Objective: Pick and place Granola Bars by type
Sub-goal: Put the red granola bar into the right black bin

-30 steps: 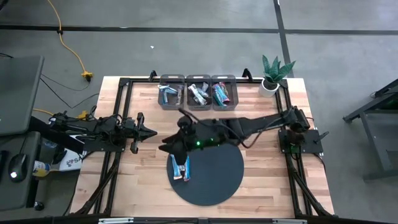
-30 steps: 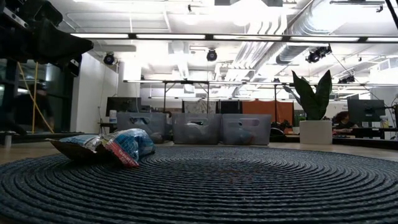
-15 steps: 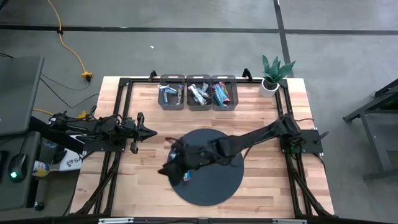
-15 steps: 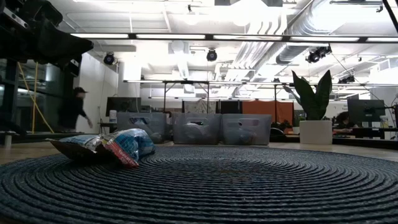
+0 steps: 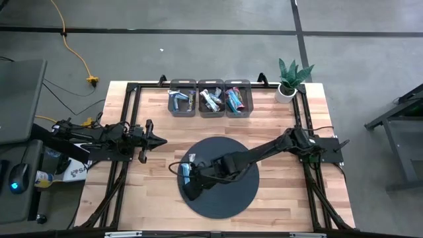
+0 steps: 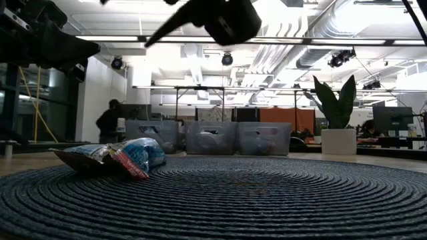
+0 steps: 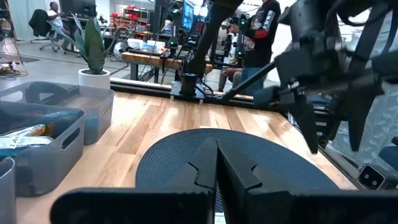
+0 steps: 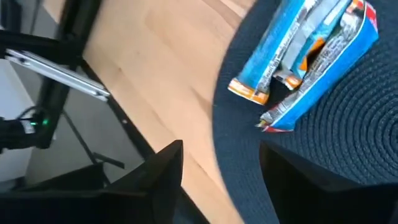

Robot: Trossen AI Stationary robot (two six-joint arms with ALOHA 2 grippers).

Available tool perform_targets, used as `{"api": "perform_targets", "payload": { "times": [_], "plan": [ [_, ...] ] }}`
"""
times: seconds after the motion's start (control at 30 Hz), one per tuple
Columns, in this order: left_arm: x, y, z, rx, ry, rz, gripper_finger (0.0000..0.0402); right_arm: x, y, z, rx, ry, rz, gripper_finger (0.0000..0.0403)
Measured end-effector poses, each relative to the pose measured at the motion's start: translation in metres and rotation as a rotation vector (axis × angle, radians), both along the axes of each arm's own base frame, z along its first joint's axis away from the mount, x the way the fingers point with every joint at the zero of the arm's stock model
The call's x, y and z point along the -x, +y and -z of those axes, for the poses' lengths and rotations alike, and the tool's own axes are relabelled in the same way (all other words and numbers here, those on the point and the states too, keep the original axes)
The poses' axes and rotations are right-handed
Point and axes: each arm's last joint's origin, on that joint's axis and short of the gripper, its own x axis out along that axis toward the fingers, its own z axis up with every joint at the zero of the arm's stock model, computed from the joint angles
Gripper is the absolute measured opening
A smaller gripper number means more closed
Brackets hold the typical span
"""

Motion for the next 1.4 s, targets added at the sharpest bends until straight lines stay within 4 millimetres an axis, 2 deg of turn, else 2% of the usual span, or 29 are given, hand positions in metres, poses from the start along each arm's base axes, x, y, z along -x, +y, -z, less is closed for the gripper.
{"api": "perform_targets", "payload": {
  "times": [0.43,0.73,1.1,1.4],
  "plan": [
    [0.0,0.0,0.0,0.0,0.0,0.0,0.0001,-0.013,-0.001,0.056,0.039,0.129,0.008,0.0195],
    [0.0,0.0,0.0,0.0,0.0,0.0,0.0001,-0.015,-0.006,0.058,0.076,0.119,0.0,0.0197],
    [0.0,0.0,0.0,0.0,0.0,0.001,0.0001,-0.017,-0.013,0.064,0.111,0.141,0.035,0.0246],
    [0.0,0.0,0.0,0.0,0.0,0.0,0.0001,-0.02,-0.022,0.071,0.106,0.164,0.064,0.025]
  ]
}}
